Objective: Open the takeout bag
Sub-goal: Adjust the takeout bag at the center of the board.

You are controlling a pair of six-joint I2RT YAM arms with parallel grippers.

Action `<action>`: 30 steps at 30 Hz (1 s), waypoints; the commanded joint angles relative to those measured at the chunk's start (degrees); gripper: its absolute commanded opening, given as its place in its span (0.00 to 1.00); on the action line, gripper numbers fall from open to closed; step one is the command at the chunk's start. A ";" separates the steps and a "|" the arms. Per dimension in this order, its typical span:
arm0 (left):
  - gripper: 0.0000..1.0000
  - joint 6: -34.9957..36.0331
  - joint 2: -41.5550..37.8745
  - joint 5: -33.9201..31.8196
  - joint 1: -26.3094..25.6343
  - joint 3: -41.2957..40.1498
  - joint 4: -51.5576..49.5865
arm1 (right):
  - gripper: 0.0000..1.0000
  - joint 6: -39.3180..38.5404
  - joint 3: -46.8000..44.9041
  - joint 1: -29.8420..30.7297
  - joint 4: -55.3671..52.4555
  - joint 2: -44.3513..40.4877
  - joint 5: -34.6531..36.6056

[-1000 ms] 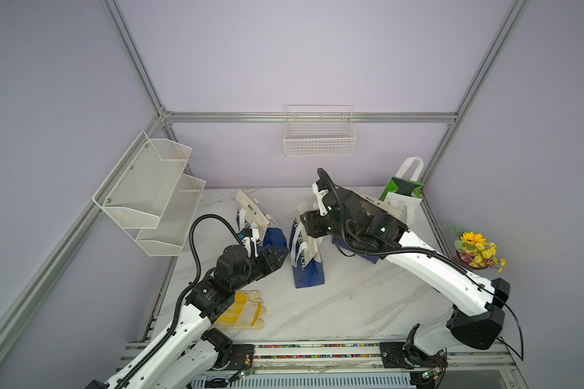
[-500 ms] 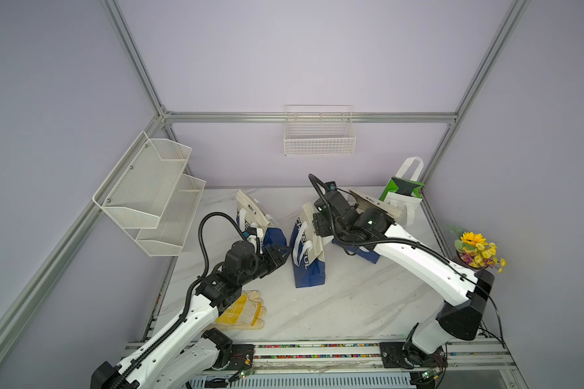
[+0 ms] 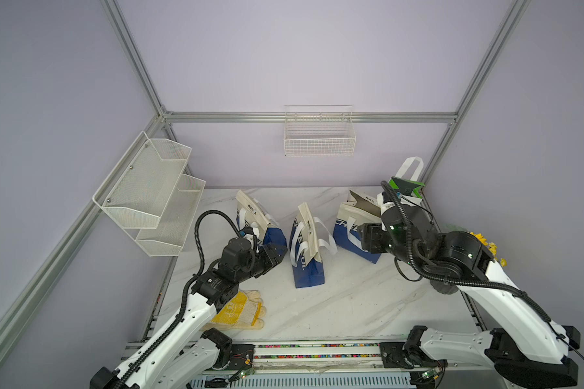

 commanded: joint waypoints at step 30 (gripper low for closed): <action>0.52 -2.76 11.19 12.17 5.82 11.62 7.68 | 0.09 -3.02 6.66 -4.02 15.57 27.17 -18.91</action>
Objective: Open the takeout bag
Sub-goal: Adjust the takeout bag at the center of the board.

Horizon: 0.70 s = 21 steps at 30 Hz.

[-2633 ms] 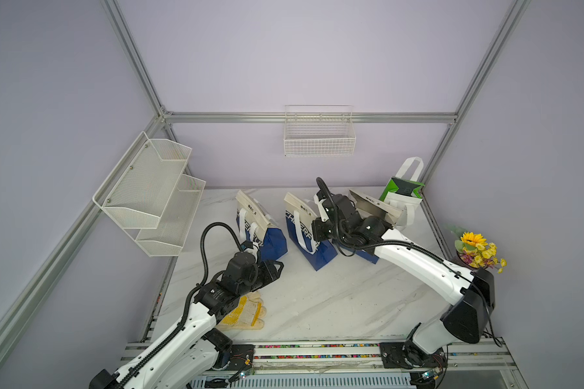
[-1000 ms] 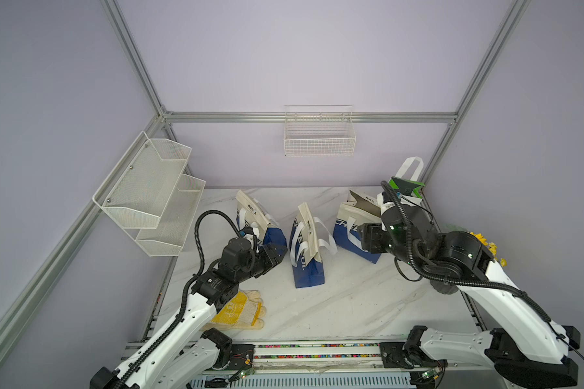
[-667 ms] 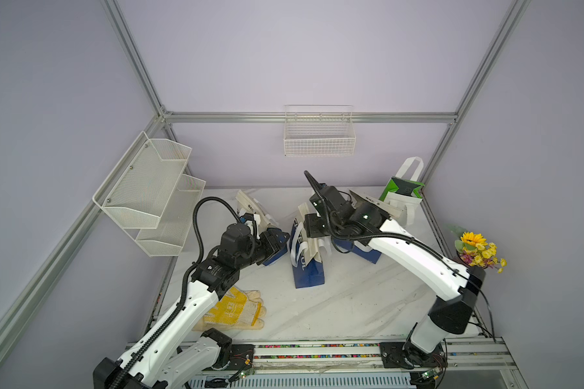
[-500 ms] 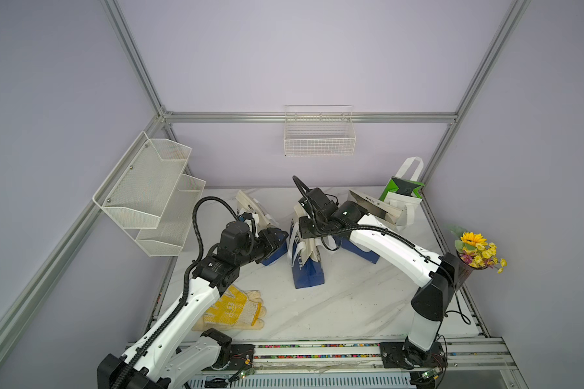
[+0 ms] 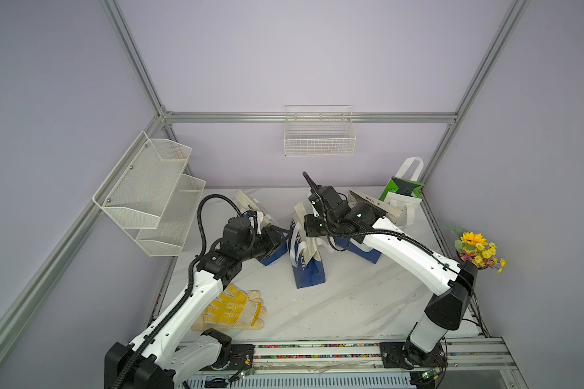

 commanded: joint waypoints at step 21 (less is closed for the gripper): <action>0.54 -15.16 10.55 4.82 0.22 -2.22 36.71 | 0.00 -17.17 -15.63 -11.99 9.73 -9.33 -38.82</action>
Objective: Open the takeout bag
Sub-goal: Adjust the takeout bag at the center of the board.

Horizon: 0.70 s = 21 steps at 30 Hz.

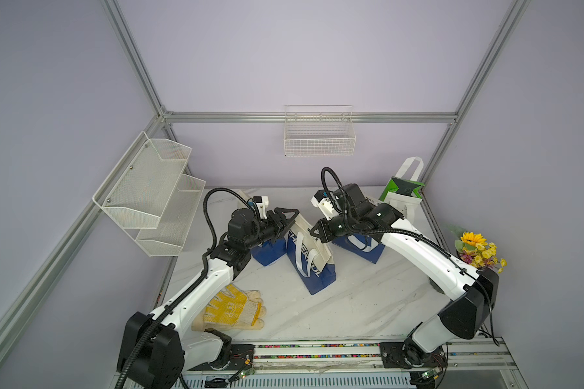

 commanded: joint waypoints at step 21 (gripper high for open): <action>0.40 -3.41 6.13 2.61 -2.45 2.00 9.98 | 0.00 1.38 -7.17 -6.76 9.16 -0.79 -20.83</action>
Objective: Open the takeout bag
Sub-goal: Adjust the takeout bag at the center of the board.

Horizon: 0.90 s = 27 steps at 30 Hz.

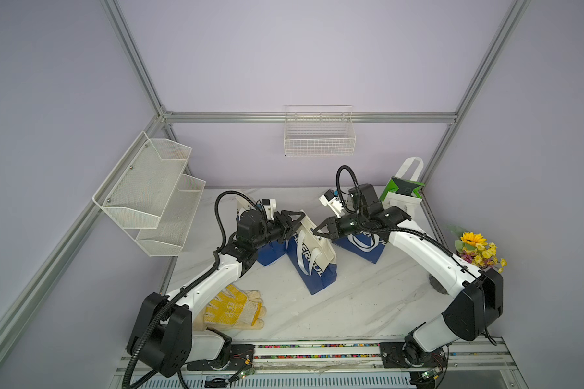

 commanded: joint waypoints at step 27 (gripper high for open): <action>0.00 5.42 -6.87 -14.15 -5.26 8.61 -20.92 | 0.59 0.72 11.85 24.29 -12.90 -4.73 73.73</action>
